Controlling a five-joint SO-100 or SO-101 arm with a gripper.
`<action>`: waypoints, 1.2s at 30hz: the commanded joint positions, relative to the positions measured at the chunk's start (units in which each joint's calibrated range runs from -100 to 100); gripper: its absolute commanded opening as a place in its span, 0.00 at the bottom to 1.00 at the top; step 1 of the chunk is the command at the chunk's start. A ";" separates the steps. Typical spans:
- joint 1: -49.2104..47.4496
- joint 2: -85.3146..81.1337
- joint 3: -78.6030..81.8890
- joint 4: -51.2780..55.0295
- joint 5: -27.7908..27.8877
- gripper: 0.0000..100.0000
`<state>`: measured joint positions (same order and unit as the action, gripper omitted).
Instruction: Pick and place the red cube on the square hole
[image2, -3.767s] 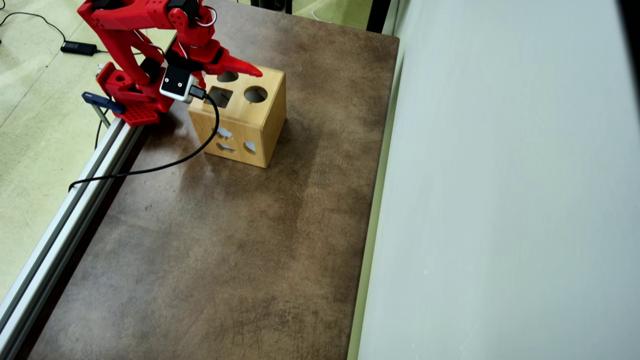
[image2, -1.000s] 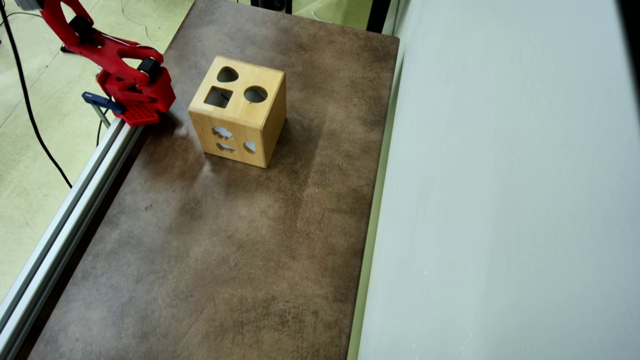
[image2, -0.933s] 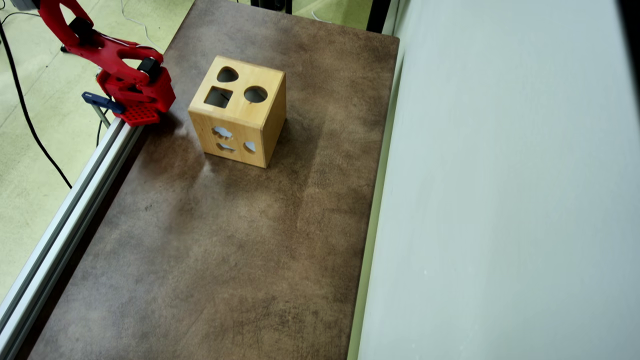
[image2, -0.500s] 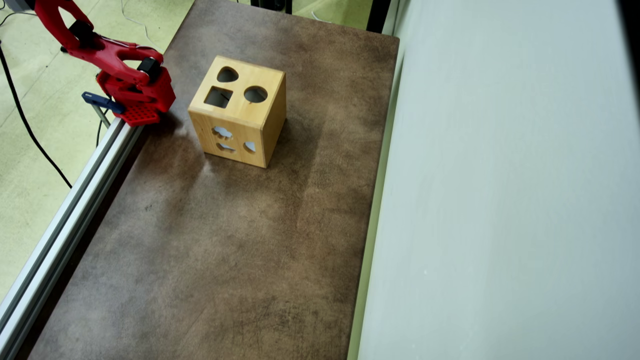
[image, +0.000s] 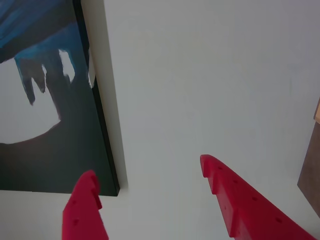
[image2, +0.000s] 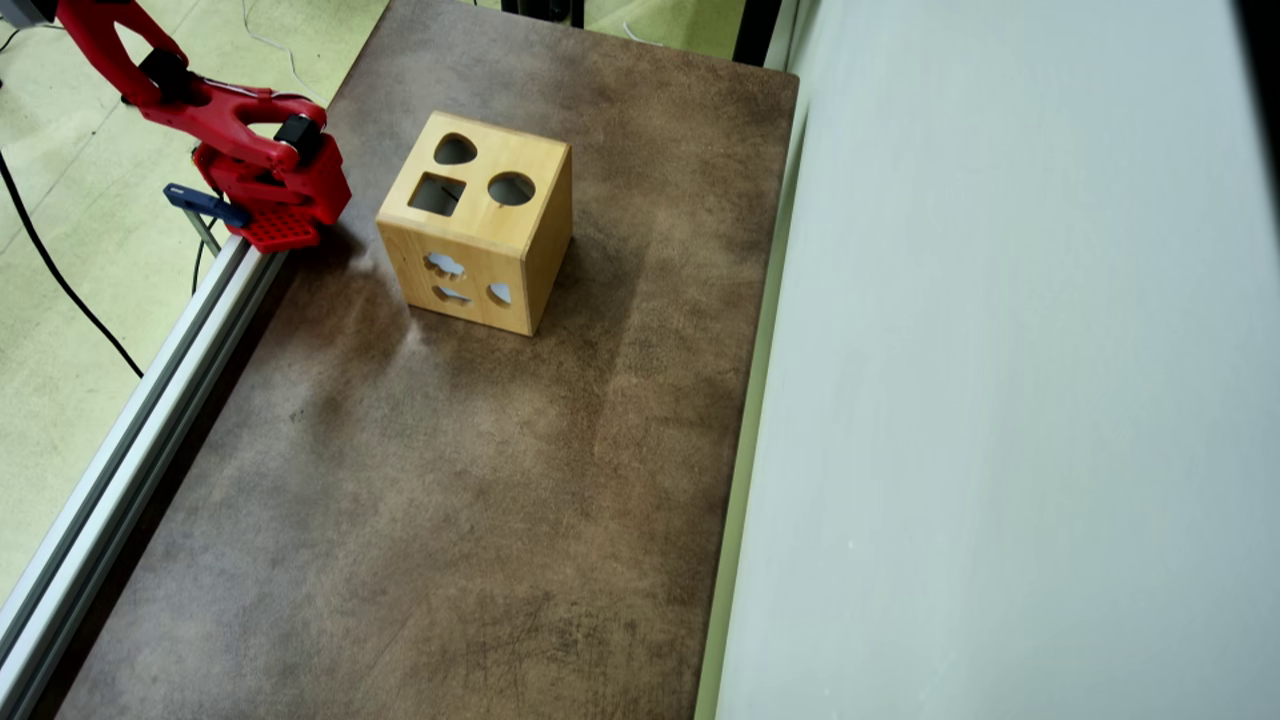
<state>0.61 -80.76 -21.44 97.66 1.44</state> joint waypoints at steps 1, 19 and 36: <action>0.35 0.47 0.51 0.01 0.39 0.21; 0.35 -1.06 6.69 0.17 0.39 0.01; 0.35 -14.57 30.57 0.09 0.39 0.01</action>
<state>0.61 -95.76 6.37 97.66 1.44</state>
